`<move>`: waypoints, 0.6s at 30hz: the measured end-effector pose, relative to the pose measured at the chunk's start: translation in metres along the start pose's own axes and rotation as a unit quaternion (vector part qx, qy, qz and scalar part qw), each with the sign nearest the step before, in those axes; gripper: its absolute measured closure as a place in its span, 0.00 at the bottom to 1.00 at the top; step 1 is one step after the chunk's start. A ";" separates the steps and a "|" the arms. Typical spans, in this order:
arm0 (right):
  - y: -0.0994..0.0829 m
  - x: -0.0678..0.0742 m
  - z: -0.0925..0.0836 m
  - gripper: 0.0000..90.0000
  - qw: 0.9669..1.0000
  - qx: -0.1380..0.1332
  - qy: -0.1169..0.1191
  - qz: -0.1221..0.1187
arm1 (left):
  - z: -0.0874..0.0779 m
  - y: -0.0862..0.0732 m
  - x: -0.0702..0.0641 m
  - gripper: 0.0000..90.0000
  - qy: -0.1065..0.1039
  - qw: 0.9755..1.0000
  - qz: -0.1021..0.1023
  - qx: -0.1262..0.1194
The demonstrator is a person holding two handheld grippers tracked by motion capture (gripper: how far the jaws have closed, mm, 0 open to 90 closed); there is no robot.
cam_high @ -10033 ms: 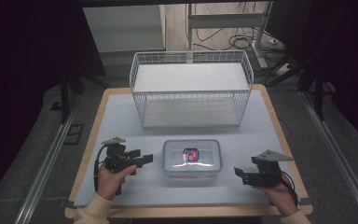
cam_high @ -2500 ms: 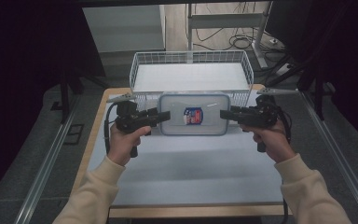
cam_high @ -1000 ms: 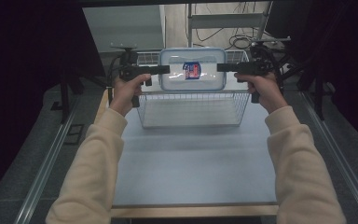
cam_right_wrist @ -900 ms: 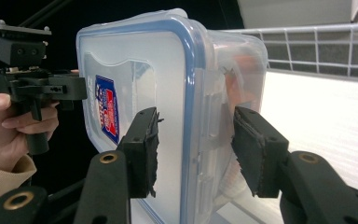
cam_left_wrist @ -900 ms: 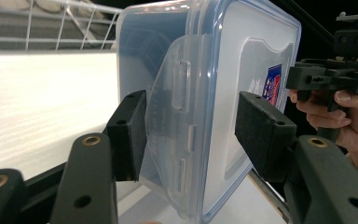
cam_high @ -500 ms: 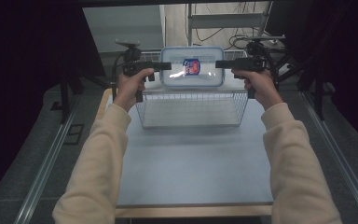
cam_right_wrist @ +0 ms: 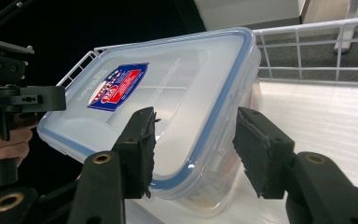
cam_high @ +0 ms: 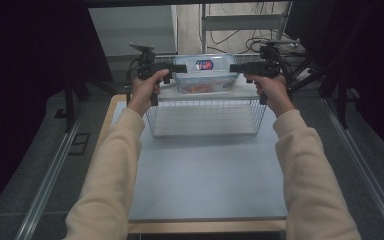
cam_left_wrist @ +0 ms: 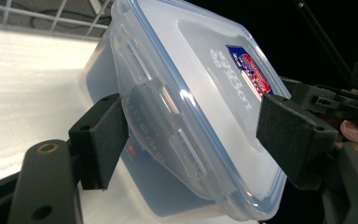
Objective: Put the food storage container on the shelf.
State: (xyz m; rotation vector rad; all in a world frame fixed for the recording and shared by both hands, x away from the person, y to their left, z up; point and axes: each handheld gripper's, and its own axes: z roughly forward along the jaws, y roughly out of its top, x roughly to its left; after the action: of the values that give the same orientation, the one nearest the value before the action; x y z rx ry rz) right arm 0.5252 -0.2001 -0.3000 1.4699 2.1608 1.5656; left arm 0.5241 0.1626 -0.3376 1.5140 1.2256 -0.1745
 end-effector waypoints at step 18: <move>-0.042 0.022 -0.048 0.34 0.994 -0.043 0.003 -0.098 | -0.061 -0.051 -0.053 0.16 0.041 0.991 0.114 -0.050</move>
State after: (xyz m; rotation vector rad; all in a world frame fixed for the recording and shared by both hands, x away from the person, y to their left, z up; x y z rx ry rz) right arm 0.4602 -0.2168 -0.3004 1.1889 2.1378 1.5742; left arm 0.4326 0.1720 -0.3125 1.5722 1.0991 0.0996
